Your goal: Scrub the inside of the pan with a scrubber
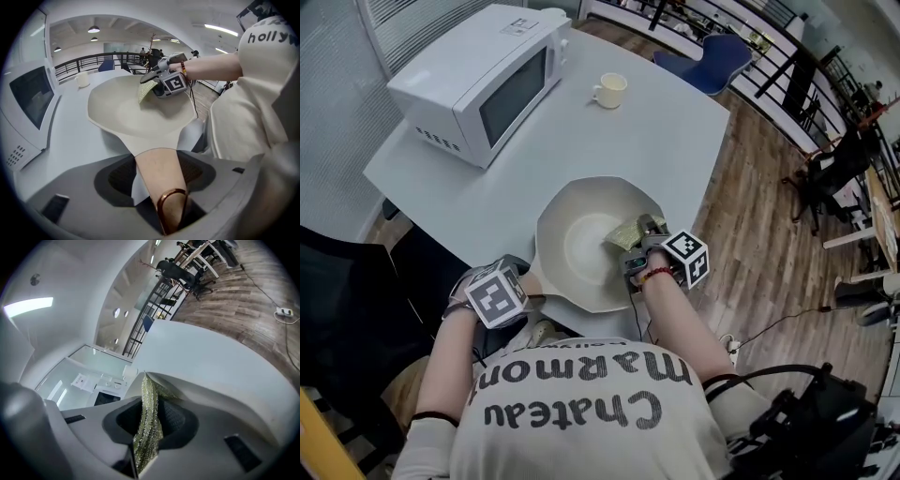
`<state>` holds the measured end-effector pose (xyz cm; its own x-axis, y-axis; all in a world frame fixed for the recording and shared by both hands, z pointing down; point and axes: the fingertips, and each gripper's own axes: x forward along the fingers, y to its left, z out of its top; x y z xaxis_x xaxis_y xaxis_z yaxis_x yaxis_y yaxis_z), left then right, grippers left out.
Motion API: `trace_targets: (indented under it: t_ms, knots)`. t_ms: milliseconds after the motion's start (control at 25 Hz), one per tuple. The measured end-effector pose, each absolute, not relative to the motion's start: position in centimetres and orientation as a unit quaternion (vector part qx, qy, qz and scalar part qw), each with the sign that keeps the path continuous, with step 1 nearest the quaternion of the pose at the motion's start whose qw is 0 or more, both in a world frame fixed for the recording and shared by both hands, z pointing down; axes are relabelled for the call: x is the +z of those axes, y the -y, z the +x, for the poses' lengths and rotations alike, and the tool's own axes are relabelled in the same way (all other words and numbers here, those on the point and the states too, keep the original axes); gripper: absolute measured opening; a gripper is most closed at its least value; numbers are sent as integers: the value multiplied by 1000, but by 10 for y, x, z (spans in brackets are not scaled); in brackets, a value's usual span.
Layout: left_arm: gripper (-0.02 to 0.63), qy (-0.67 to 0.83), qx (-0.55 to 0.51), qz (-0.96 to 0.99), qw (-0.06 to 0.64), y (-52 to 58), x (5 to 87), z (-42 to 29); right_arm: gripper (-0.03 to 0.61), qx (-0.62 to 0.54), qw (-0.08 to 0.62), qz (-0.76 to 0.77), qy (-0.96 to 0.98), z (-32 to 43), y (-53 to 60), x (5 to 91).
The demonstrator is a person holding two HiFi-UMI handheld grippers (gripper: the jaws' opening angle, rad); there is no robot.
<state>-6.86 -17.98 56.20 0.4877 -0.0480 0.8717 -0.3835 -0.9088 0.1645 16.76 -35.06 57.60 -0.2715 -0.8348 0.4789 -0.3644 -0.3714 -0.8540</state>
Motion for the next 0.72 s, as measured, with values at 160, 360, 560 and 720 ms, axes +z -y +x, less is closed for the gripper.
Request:
trace_targets:
  t_ms: [160,360,560,720]
  knots:
    - [278,117,499,843,162,180,561,-68,67,-590,110,-479,-641,113,350,555]
    - [279,113,496,845,165,178,561,-68,67,-558,-63,-251,-788,-9,301,531]
    - [279,108,495,847,164,178,561,-69,67,-520,-118,-151,-833,-64,268,523]
    - [282,100,495,847,167,178,562,-69,67,-522,-112,-163,-829,-74,275,533]
